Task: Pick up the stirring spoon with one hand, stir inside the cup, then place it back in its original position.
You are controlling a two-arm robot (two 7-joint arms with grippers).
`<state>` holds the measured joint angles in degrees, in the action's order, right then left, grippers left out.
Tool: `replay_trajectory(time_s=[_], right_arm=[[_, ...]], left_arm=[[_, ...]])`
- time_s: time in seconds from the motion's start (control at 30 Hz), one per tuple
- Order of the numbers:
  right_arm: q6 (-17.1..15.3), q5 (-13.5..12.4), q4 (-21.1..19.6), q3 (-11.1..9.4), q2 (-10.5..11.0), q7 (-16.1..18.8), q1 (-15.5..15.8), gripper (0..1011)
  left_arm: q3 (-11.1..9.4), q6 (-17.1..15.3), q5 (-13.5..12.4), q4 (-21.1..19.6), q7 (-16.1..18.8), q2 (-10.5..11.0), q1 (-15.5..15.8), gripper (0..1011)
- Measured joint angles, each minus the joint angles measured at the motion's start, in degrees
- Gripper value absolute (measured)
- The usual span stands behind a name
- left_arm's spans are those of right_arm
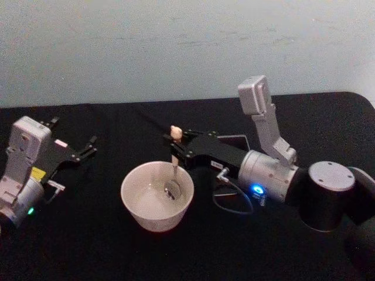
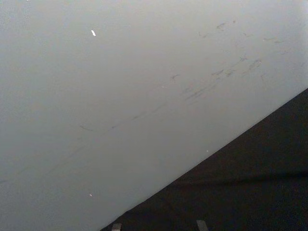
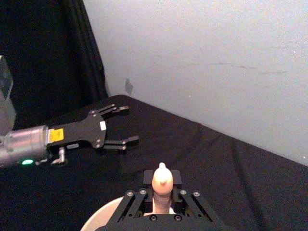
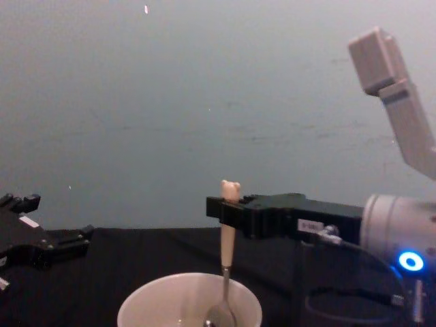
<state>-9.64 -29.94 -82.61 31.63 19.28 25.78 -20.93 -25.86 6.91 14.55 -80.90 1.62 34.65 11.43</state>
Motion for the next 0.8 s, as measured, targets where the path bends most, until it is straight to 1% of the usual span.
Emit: replay_trajectory(time_s=[0.17, 0.27, 0.37, 0.47, 0.53, 0.57, 0.7, 0.8], right_arm=[[-0.9, -0.8, -3.2, -0.2, 2.4, 1.3, 1.9, 214], [-1.2, -1.4, -4.6, 0.0, 3.2, 1.9, 2.7, 214], [-1.4, -1.8, -5.6, 0.6, 3.5, 2.5, 3.0, 214], [-1.4, -2.0, -6.0, 1.1, 3.5, 2.7, 3.0, 214], [-1.4, -2.1, -6.1, 1.9, 3.1, 2.8, 2.8, 214], [-1.4, -2.1, -6.1, 1.9, 3.1, 2.8, 2.8, 214], [-1.4, -1.9, -5.2, 3.2, 2.0, 2.9, 1.6, 214], [-1.2, -1.2, -3.7, 4.1, 0.7, 2.7, 0.4, 214]], left_arm=[[0.0, 0.0, 0.0, 0.0, 0.0, 0.0, 0.0, 1001], [0.0, 0.0, 0.0, 0.0, 0.0, 0.0, 0.0, 1001], [0.0, 0.0, 0.0, 0.0, 0.0, 0.0, 0.0, 1001], [0.0, 0.0, 0.0, 0.0, 0.0, 0.0, 0.0, 1001], [0.0, 0.0, 0.0, 0.0, 0.0, 0.0, 0.0, 1001], [0.0, 0.0, 0.0, 0.0, 0.0, 0.0, 0.0, 1001], [0.0, 0.0, 0.0, 0.0, 0.0, 0.0, 0.0, 1001], [0.0, 0.0, 0.0, 0.0, 0.0, 0.0, 0.0, 1001]])
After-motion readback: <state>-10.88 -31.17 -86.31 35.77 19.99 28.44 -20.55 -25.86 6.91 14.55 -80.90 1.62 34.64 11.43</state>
